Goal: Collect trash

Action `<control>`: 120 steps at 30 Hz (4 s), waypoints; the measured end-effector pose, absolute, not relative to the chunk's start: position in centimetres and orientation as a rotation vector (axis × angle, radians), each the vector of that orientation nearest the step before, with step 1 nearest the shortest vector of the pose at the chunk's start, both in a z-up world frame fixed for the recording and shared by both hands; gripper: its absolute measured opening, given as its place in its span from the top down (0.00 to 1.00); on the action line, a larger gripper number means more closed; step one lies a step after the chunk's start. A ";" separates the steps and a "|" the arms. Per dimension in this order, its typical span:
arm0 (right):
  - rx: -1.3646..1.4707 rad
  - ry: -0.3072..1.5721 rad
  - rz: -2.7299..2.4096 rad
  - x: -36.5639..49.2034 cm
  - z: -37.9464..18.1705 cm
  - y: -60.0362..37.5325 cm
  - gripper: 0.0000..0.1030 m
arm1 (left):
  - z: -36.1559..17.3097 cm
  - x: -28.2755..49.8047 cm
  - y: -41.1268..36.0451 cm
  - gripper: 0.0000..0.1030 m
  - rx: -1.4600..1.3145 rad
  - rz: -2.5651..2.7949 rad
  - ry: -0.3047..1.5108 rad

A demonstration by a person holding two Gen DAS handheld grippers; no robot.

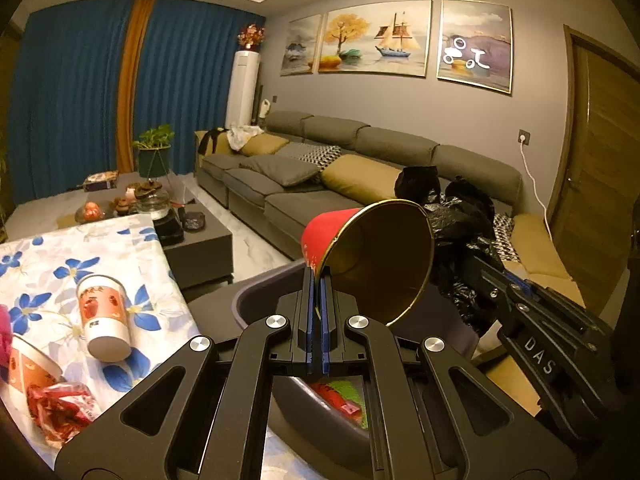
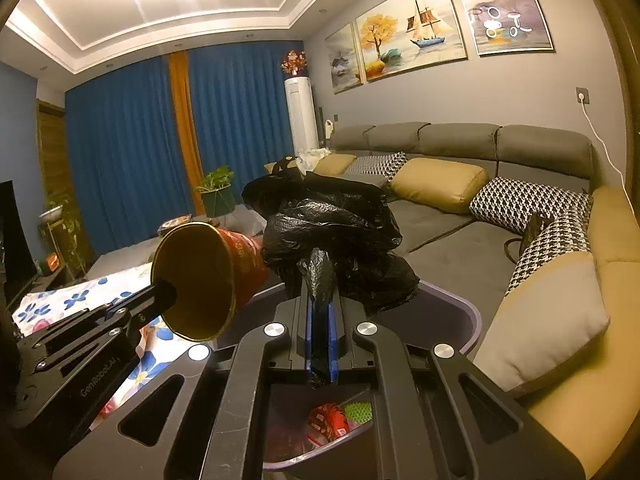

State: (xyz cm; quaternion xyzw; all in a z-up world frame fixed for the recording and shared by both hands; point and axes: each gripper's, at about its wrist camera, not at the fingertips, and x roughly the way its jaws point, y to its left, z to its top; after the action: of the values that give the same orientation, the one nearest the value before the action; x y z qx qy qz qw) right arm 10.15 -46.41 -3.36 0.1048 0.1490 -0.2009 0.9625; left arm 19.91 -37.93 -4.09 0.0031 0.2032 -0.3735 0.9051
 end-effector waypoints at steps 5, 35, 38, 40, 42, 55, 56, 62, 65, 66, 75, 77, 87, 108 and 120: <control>0.211 0.305 -0.412 10.5 -3.3 -46.1 0.93 | -4.6 20.6 -38.3 0.98 -0.006 -0.780 0.437; 0.192 0.240 -0.478 7.2 -1.9 -44.6 0.14 | -4.5 18.4 -29.7 0.09 -0.029 -0.447 0.440; 0.194 0.242 -0.456 6.6 -1.9 -43.3 0.13 | -4.5 17.4 -26.9 0.09 -0.020 -0.372 0.442; 0.187 0.241 -0.447 6.3 -2.0 -42.2 0.13 | -4.2 16.7 -25.0 0.09 -0.024 -0.324 0.434; 0.184 0.242 -0.441 6.0 -2.0 -41.2 0.13 | -3.8 15.8 -23.0 0.09 -0.037 -0.289 0.420; 0.141 0.274 -0.256 5.4 -2.6 -31.6 0.13 | -3.5 11.0 -9.1 0.09 -0.015 -0.007 0.372; 0.138 0.274 -0.240 5.4 -2.6 -30.9 0.13 | -3.7 10.6 -7.5 0.09 -0.014 0.023 0.373; 0.112 0.296 -0.163 6.1 -3.1 -26.7 0.13 | -4.5 9.6 -0.3 0.09 -0.064 0.148 0.387; 0.084 0.316 -0.131 6.8 -3.8 -24.3 0.13 | -4.4 8.9 2.0 0.09 -0.092 0.179 0.378; 0.079 0.323 -0.123 7.1 -4.1 -23.5 0.13 | -4.4 8.9 2.5 0.09 -0.099 0.182 0.376; 0.047 0.413 -0.081 12.2 -6.8 -20.2 0.22 | -4.8 9.8 4.1 0.09 -0.107 0.183 0.378; 0.048 0.433 -0.077 13.2 -7.3 -19.9 0.27 | -5.1 10.2 4.4 0.09 -0.107 0.182 0.381; 0.054 0.532 -0.077 18.8 -9.7 -19.3 0.41 | -6.2 13.2 5.6 0.09 -0.103 0.151 0.409; 0.064 0.557 -0.058 19.6 -10.0 -20.0 0.87 | -8.9 20.2 9.2 0.21 -0.152 0.095 0.580; 0.067 0.492 -0.023 16.8 -8.0 -19.4 0.87 | -11.5 23.8 10.5 0.65 -0.166 0.053 0.728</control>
State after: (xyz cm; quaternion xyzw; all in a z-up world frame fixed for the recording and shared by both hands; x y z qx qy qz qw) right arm 16.77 -19.40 -8.01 0.0329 0.2434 -0.0114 0.9693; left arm 23.78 10.48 -11.52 -0.0812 0.3556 0.0257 0.9308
